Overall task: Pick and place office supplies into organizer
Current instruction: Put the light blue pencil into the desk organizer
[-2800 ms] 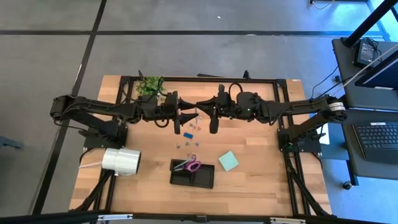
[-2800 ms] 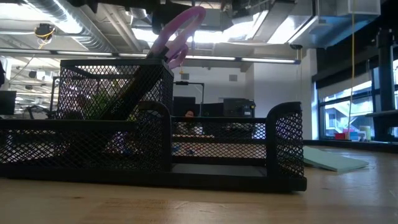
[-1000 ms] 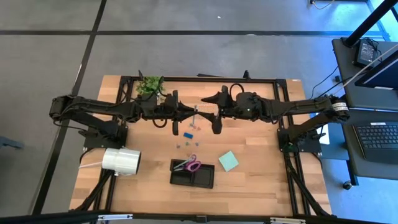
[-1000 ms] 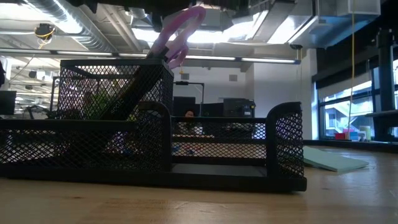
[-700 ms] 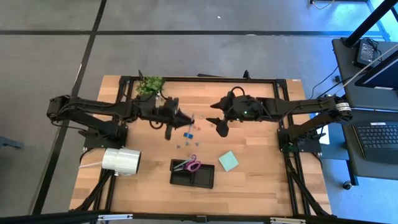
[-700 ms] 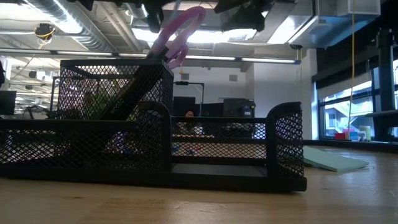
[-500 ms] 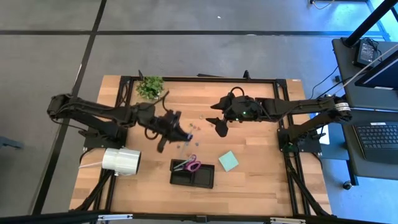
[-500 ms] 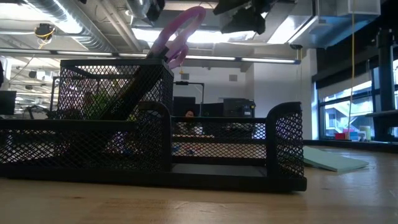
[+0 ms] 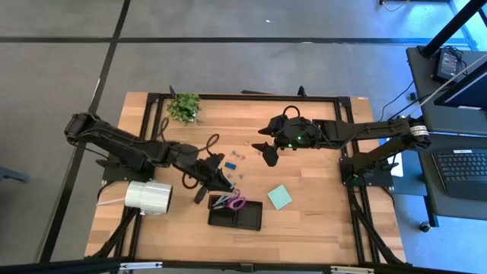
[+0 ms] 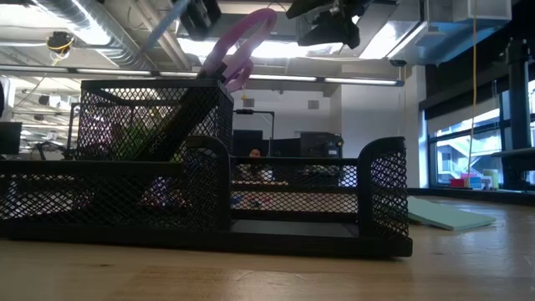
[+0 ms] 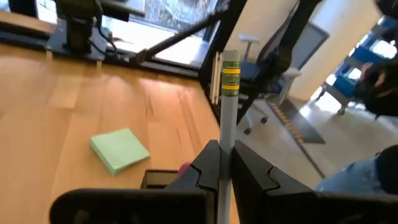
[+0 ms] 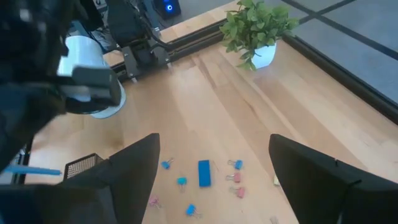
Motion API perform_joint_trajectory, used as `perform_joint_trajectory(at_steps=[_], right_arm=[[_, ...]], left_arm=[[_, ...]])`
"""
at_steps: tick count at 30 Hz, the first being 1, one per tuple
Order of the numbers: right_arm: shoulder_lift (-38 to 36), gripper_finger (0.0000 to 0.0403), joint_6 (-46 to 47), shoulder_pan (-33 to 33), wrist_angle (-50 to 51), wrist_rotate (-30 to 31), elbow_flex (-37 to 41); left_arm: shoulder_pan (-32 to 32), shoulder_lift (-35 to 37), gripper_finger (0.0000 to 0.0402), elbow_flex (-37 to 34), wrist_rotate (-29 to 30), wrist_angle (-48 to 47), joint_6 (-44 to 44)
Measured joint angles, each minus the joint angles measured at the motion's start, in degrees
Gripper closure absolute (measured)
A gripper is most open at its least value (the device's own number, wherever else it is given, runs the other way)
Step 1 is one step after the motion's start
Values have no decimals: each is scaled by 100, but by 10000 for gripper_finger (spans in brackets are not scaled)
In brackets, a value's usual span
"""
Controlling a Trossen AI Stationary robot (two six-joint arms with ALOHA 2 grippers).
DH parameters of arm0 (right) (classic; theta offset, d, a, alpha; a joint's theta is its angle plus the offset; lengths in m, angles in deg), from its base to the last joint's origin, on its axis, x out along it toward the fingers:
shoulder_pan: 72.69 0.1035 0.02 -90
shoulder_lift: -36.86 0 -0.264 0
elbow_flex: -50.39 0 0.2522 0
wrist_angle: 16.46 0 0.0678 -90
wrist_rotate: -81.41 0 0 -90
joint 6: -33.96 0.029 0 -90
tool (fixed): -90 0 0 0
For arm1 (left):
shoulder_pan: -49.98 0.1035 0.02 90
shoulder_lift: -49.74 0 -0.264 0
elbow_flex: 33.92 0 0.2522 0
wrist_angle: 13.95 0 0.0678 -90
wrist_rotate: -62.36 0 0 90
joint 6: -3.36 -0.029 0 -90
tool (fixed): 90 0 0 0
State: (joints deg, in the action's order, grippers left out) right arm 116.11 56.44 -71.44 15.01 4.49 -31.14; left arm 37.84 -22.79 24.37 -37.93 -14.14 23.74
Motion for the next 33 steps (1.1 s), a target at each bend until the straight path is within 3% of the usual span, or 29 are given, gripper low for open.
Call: perform_joint_trajectory(at_steps=[20,33], right_arm=[[0,98,275,249,107,-2,2],[0,98,273,246,107,-2,7]], left_arm=[[-268,-822,381,-14,270,-39,-314],[-318,-794,380,-662,546,886,56]])
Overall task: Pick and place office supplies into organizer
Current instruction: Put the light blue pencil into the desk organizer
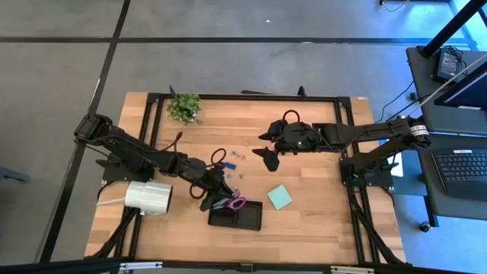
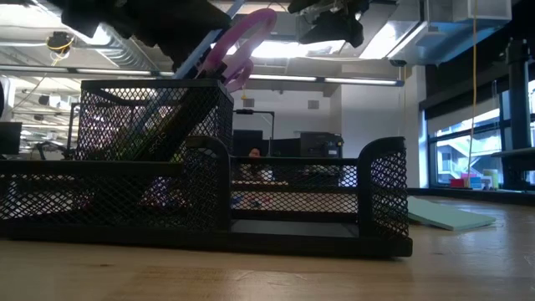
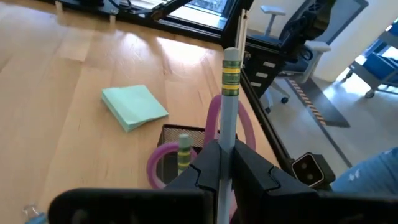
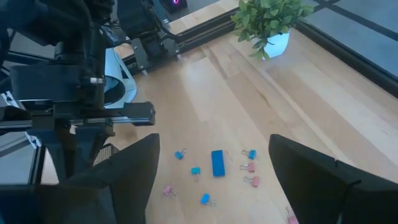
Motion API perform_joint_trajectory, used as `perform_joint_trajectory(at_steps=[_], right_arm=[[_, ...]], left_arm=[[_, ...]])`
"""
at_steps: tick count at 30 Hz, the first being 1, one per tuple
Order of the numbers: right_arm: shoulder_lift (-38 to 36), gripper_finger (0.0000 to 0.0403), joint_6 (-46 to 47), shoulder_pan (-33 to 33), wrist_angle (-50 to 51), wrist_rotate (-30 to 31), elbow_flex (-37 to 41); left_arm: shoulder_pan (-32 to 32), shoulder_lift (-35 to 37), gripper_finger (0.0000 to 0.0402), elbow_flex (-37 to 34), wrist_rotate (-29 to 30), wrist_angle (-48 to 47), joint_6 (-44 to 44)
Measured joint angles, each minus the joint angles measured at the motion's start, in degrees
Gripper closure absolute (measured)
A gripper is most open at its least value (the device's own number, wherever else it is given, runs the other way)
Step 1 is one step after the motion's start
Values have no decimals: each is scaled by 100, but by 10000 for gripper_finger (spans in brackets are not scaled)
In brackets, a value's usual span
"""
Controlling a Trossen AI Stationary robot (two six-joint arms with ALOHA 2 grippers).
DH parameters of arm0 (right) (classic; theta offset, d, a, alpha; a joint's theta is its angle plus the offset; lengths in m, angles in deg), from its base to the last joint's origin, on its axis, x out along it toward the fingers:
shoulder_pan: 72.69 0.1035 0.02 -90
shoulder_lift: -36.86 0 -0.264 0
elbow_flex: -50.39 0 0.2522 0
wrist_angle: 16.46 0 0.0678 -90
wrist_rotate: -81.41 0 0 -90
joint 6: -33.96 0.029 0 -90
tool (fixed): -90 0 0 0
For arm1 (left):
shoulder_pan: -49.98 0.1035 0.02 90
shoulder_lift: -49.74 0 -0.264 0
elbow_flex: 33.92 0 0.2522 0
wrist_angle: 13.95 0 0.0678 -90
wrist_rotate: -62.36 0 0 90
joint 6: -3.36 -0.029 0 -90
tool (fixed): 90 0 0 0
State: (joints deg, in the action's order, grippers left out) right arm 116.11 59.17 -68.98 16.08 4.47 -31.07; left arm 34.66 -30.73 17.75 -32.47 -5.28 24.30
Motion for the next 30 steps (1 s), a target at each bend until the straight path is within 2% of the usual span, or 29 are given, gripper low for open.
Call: perform_joint_trajectory(at_steps=[8,30], right_arm=[[0,98,-13,-1,0,0,2],[0,98,20,0,-4,0,0]], left_arm=[[3,-1,380,-4,-27,-407,1],[-6,-11,371,-4,-42,-518,-171]])
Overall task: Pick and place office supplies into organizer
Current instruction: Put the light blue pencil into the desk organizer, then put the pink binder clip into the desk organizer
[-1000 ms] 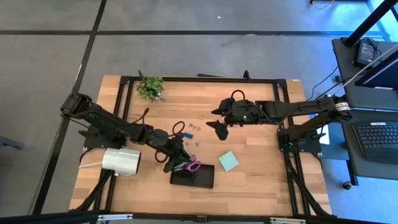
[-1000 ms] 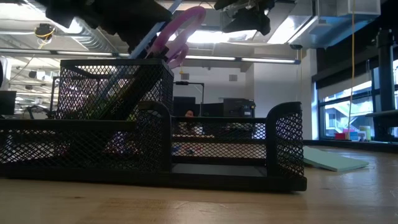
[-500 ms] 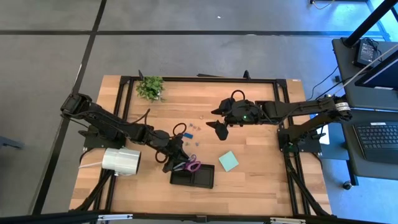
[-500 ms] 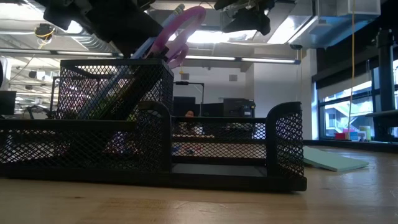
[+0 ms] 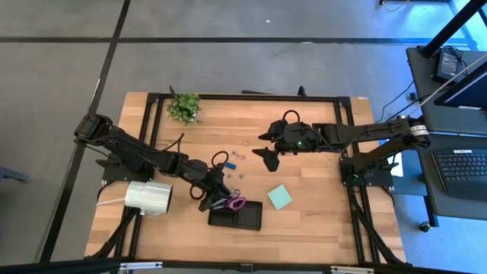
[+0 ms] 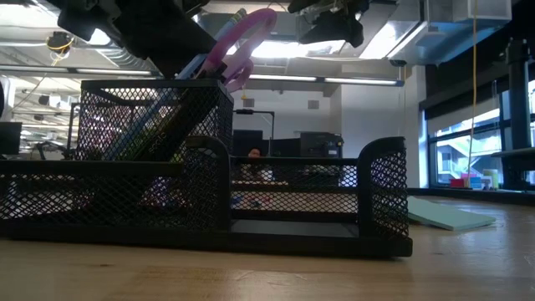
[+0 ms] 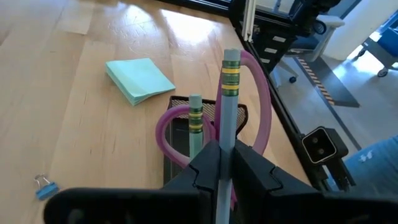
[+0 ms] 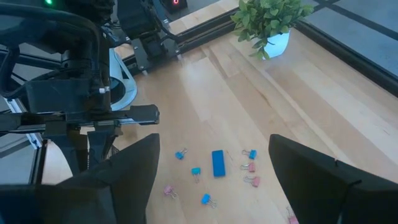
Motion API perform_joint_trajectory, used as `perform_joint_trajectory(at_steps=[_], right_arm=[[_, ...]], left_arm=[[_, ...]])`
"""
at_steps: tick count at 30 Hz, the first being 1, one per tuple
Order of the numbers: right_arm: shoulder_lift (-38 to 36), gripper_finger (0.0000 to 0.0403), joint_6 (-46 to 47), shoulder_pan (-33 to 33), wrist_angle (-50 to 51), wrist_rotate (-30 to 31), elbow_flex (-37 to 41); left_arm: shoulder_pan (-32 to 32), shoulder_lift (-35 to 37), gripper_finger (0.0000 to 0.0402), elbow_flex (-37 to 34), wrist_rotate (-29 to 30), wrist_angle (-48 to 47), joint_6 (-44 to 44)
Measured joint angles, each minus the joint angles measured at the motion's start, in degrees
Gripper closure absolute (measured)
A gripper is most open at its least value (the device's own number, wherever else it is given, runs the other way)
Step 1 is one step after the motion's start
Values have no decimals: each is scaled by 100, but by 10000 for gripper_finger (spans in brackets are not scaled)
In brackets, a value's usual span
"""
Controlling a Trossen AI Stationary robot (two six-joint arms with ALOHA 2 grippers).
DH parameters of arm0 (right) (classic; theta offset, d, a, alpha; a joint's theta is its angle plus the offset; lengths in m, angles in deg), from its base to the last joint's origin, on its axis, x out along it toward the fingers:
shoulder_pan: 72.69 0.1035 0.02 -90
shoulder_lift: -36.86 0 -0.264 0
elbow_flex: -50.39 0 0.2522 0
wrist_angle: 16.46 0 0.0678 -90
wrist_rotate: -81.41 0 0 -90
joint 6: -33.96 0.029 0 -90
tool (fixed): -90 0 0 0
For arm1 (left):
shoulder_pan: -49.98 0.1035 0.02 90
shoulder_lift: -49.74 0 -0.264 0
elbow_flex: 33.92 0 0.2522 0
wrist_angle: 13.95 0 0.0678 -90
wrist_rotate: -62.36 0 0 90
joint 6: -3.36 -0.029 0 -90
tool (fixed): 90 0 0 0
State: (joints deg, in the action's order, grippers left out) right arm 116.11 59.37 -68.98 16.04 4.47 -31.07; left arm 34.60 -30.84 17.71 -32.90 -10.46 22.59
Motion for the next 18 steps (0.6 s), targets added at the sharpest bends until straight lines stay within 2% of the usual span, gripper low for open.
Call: perform_joint_trajectory(at_steps=[18], right_arm=[[0,98,-24,2,0,2,0]], left_arm=[[0,-2,334,0,24,61,59]])
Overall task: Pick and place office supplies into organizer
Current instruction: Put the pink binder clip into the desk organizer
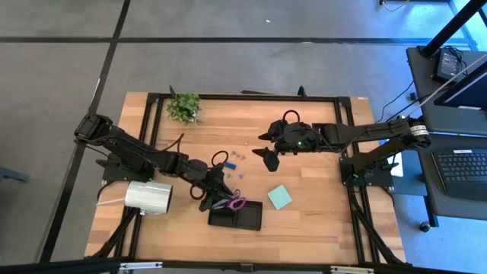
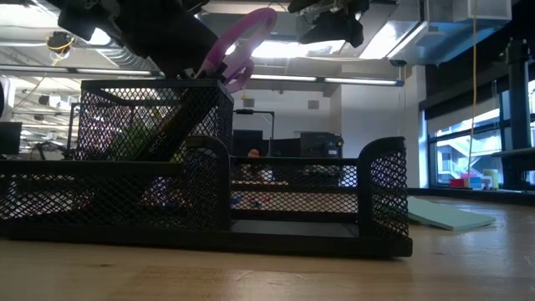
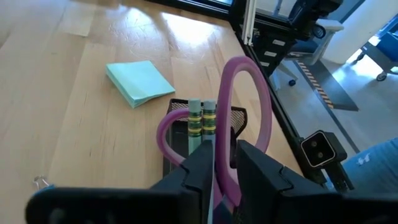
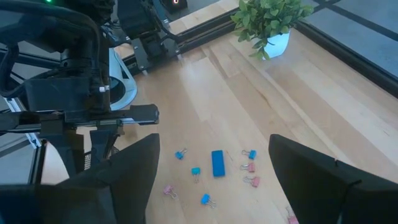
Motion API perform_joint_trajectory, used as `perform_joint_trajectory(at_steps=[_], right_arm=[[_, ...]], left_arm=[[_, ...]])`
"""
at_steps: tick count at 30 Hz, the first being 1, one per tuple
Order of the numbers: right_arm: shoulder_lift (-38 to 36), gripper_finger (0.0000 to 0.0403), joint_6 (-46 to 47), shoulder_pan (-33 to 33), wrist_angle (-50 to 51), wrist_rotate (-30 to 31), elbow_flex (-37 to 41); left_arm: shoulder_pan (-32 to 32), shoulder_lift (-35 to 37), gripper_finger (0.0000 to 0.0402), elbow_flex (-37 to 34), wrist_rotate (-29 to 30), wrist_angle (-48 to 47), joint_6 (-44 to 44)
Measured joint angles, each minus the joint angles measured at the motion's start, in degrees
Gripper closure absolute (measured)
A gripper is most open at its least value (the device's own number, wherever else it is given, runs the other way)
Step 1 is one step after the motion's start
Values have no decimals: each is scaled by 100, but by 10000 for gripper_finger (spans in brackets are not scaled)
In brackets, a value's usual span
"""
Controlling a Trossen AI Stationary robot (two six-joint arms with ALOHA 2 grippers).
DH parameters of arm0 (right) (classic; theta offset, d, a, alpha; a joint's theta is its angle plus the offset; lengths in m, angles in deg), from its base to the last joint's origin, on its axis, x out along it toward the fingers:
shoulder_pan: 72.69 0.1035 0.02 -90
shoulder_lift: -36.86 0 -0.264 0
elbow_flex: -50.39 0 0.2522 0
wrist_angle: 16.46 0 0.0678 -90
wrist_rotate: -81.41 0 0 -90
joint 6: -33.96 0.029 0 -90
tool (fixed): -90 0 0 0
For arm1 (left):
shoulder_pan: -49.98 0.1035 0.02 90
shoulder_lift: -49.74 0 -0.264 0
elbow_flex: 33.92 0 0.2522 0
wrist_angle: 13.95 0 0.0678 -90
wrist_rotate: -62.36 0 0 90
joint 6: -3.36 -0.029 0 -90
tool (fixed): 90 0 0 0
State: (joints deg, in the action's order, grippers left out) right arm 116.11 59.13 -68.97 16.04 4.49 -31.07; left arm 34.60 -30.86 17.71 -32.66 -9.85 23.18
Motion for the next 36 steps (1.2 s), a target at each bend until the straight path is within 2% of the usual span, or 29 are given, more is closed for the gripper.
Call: perform_joint_trajectory(at_steps=[10,16,18,21,24,27,32,36], right_arm=[[0,98,-9,-2,132,0,0],[1,98,48,-27,364,0,0],[2,98,341,-81,510,-3,0],[0,98,928,-257,951,-5,0],[34,98,984,-475,1502,6,0],[147,98,558,-675,1765,9,0],[539,98,-832,-878,1646,1,0],[1005,98,-1373,-993,1624,-9,0]], left_arm=[[21,308,316,0,-10,-33,12],[181,980,309,0,-3,-24,-191],[272,1250,308,0,73,-15,-241],[452,1611,307,0,202,-41,-240],[643,1864,308,0,434,-54,-258],[859,2014,307,0,660,-52,-260],[1186,2080,307,0,1027,-106,-260],[1397,2076,307,0,1150,-195,-260]])
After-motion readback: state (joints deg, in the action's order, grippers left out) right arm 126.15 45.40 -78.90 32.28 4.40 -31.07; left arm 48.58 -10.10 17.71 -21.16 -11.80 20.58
